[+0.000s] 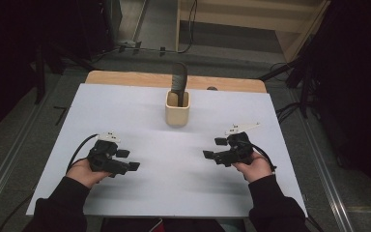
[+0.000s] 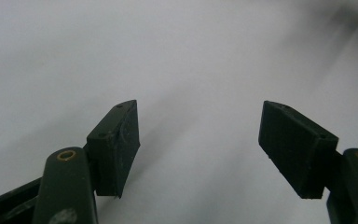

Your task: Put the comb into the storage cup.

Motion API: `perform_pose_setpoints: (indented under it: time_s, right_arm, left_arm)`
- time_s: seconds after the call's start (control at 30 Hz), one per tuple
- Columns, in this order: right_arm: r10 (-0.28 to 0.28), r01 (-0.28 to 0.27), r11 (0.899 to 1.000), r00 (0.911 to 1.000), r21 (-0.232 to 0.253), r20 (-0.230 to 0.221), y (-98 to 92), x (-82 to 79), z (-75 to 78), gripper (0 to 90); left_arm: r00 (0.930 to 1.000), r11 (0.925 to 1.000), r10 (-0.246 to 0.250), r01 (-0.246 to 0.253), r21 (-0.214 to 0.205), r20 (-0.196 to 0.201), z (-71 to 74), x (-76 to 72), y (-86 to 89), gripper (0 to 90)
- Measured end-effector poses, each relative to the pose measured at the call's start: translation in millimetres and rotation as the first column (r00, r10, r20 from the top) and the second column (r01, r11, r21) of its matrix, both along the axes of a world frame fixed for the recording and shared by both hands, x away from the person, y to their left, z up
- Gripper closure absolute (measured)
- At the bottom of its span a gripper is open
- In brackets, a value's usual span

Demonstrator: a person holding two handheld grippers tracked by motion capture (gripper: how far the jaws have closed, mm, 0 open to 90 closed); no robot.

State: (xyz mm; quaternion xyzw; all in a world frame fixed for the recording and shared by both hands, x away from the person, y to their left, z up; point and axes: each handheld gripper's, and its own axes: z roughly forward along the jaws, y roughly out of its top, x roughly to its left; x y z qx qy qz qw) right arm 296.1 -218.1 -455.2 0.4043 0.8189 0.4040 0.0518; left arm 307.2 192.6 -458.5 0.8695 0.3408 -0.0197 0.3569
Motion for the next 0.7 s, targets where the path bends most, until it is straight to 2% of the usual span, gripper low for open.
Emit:
perform_pose_setpoints:
  time_s: [0.13,0.7]
  right_arm:
    - [-0.014,0.014,1.0,0.9998,0.002,-0.016,-5.7,-5.1,-1.8,22.9]
    - [-0.051,0.051,0.999,0.998,0.007,-0.037,-27.8,-31.1,-12.2,22.9]
  left_arm:
    - [1.0,1.0,-0.001,0.001,-0.002,0.002,0.8,-0.4,-0.5,29.6]
    - [0.9999,0.9998,-0.017,0.017,-0.004,0.001,1.0,-0.5,-4.9,29.6]
